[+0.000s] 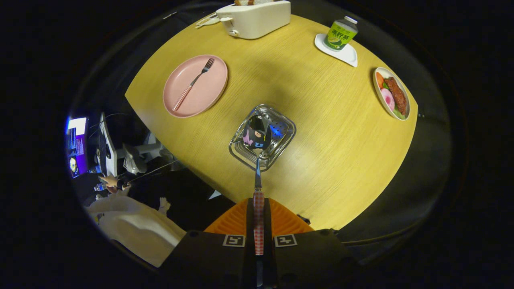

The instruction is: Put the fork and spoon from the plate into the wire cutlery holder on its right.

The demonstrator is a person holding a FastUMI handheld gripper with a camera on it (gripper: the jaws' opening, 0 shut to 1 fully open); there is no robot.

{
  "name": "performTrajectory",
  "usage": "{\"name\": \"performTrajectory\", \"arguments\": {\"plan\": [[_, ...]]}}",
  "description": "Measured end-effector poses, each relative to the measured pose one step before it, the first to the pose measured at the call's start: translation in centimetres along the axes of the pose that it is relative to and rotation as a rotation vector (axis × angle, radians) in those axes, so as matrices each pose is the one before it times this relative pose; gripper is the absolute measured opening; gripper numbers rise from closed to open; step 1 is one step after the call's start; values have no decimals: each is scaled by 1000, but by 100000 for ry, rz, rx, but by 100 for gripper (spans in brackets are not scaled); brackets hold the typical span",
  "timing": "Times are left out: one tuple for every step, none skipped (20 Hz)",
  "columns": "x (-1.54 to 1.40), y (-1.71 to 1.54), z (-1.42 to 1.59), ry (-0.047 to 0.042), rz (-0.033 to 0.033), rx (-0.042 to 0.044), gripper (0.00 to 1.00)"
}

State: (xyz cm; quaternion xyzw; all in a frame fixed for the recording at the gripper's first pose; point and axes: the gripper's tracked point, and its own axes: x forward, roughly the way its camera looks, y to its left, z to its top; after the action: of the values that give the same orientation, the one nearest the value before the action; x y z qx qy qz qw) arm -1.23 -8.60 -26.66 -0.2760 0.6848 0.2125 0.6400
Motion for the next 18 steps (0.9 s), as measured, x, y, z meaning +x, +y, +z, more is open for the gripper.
{"name": "performTrajectory", "arguments": {"plan": [[387, -203, 2, 2991, 127, -1565, 11], [428, -73, 174, 3038, 218, -1422, 12], [364, -228, 370, 2662, -76, -720, 11], [530, -227, 208, 2866, -102, -58, 11], [460, -282, 406, 2496, -271, 395, 11], [464, -355, 394, 1960, -410, 352, 11], [323, -420, 182, 2683, -79, 102, 11], [296, -203, 203, 2686, 410, 268, 12], [122, -3, 435, 1725, 501, 553, 13], [110, 173, 327, 451, 271, 152, 13], [155, -18, 493, -335, 105, -11, 14], [84, 185, 287, -464, 135, 8, 15], [-113, 115, 256, -1129, 754, 368, 19], [-233, 81, 255, -1221, 905, 439, 22], [-77, 167, 69, -1570, 564, 255, 34], [-186, 120, 42, -2205, 551, 297, 45], [-392, -15, 43, -1983, 213, 334, 65], [-234, 79, -100, -2506, 440, 669, 67]]}}
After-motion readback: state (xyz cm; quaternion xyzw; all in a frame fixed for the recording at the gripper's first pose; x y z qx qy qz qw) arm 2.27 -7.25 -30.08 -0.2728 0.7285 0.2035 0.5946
